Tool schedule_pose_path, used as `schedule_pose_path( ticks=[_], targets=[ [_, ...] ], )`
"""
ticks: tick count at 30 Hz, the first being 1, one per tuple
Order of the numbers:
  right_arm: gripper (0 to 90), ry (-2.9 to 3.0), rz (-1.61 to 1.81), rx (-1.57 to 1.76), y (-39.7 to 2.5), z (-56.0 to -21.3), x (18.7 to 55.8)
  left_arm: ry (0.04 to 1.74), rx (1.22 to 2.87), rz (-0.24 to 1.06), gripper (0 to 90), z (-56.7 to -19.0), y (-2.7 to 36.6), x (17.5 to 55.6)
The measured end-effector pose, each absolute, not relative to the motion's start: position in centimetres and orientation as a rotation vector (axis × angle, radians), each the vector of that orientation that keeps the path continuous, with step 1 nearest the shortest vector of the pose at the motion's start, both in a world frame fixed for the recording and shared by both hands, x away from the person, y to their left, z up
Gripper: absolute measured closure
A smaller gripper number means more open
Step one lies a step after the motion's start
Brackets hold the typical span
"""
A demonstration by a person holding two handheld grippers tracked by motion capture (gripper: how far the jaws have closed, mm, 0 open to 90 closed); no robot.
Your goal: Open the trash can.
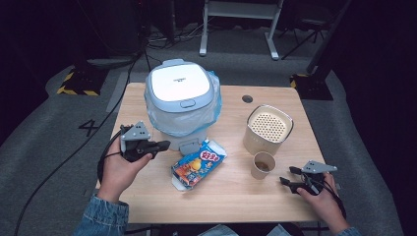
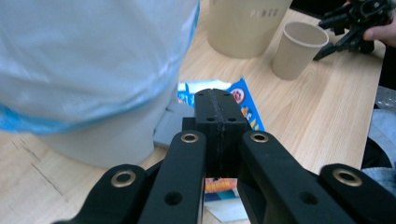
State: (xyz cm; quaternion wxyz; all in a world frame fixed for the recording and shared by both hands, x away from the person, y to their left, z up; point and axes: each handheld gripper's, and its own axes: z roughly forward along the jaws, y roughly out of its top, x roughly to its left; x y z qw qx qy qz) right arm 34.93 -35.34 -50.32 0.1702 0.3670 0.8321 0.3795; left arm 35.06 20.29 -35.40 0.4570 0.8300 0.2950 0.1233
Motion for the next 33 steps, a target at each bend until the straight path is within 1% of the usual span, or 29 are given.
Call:
schedule_pose_path(
  ticks=[12, 17, 21, 25, 33],
  targets=[
    [35.5, 2.364, 1.078, 1.043, -35.3, -50.3, 34.9, 0.662, 1.999, 0.312, 90.0, -31.7, 19.7, 35.9],
    [35.4, 2.363, 1.079, 1.044, -35.3, -50.3, 34.9, 0.65, 1.92, 0.308, 90.0, -30.3, 19.5, 36.9],
    [35.4, 2.363, 1.078, 1.044, -35.3, -50.3, 34.9, 0.646, 1.9, 0.321, 90.0, -29.3, 19.2, 37.7],
    [35.5, 2.362, 1.078, 1.044, -35.3, -50.3, 34.9, 0.639, 1.891, 0.332, 90.0, -28.8, 18.7, 38.5],
    [35.6, 2.362, 1.078, 1.044, -35.3, -50.3, 34.9, 0.66, 1.89, 0.355, 90.0, -28.3, 16.9, 41.2]
  ],
)
